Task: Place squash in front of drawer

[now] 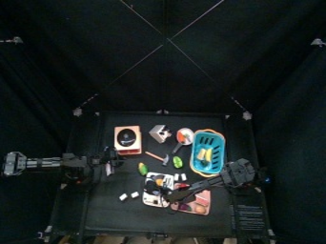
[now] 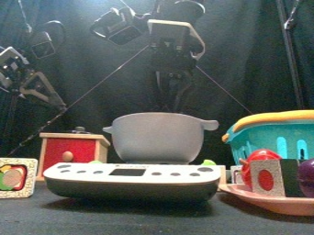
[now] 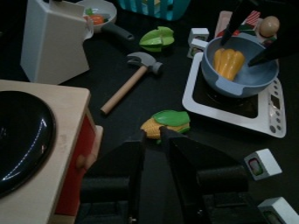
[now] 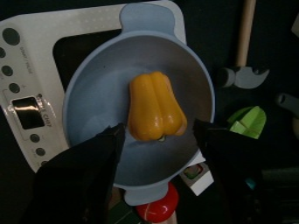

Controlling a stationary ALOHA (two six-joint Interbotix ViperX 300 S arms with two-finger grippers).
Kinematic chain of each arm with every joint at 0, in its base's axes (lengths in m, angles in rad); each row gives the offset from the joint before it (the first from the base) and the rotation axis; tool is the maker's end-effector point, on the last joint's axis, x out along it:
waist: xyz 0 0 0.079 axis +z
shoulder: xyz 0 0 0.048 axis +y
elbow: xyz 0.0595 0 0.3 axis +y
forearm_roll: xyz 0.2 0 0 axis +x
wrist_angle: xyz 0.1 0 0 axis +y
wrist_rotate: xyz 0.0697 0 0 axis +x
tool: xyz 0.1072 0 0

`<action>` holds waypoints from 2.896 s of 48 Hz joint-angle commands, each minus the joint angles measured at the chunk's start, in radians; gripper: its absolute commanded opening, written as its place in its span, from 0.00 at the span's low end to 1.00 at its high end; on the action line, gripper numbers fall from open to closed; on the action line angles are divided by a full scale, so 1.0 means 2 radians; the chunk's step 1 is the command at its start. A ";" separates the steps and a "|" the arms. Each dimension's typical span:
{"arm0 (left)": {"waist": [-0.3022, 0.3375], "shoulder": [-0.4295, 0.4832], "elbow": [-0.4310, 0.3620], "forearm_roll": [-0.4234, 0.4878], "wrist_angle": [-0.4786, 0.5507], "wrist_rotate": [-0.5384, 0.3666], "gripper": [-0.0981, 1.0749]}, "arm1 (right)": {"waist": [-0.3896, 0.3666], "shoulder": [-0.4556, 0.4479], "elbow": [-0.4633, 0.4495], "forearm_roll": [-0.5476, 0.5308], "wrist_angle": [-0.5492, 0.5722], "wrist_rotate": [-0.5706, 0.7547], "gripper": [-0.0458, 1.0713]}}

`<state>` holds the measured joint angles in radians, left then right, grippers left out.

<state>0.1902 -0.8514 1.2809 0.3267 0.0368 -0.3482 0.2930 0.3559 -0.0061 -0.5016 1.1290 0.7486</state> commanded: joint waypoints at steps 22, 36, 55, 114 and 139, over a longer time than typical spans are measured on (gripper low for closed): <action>0.003 0.001 -0.008 0.002 -0.002 -0.001 0.64 | -0.021 -0.016 0.021 0.010 -0.056 -0.008 0.89; 0.003 0.001 -0.006 0.001 -0.002 -0.001 0.64 | -0.031 -0.014 0.056 0.035 -0.099 -0.007 0.89; 0.003 0.001 -0.005 0.001 -0.001 -0.001 0.64 | -0.041 -0.024 0.052 0.035 -0.122 -0.006 0.81; 0.000 0.001 -0.005 -0.005 -0.001 -0.002 0.64 | -0.100 -0.235 0.344 0.107 -0.735 0.212 0.73; 0.000 0.001 -0.002 -0.015 -0.001 -0.002 0.64 | -0.009 -0.294 0.390 0.190 -0.605 0.213 0.73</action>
<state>0.1902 -0.8529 1.2901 0.3022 0.0383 -0.3543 0.2500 -0.1902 0.7869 -0.1764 -0.1687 1.1781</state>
